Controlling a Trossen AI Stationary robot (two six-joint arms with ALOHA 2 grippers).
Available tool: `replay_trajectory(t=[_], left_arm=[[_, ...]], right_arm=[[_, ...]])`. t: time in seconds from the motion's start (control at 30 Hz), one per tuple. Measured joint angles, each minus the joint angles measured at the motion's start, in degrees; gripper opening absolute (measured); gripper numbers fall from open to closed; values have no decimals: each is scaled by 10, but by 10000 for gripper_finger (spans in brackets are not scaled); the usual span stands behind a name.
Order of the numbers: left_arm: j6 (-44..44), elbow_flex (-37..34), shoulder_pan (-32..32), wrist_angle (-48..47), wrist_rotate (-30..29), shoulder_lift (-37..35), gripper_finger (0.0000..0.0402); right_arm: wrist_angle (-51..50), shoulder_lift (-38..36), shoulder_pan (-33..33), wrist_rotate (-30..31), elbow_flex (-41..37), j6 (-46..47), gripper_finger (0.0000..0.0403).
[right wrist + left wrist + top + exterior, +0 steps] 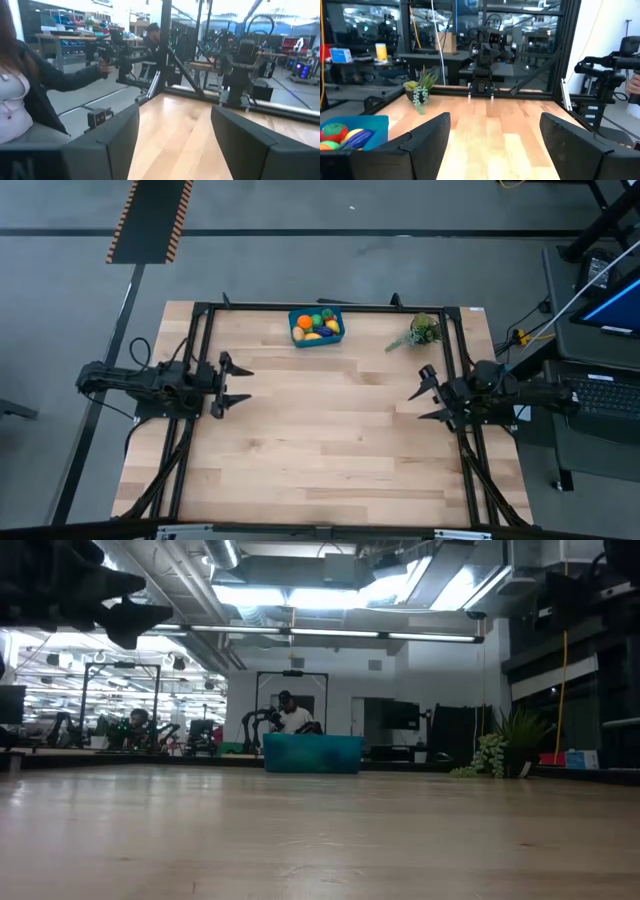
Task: Pick and placing Produce into tupperware
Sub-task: Return to Home Position
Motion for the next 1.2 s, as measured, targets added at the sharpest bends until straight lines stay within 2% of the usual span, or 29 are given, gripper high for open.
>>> replay_trajectory(t=[0.2,0.33,0.6,0.93,1.1,1.2], left_arm=[[1,-16,0,12,-5,2,299],[15,-16,1,13,-8,1,297],[8,-16,2,-16,-102,2,300],[29,-16,47,-17,-104,2,302],[38,-16,71,-18,-92,13,298],[34,-16,82,-19,-92,31,297]], right_arm=[[29,0,0,1,-28,2,250],[25,0,0,24,-30,-5,250],[-1,0,0,96,-30,-46,250],[-10,0,0,163,-30,-63,250],[-26,0,0,254,-30,-48,250],[-27,4,0,261,-30,-47,250]])
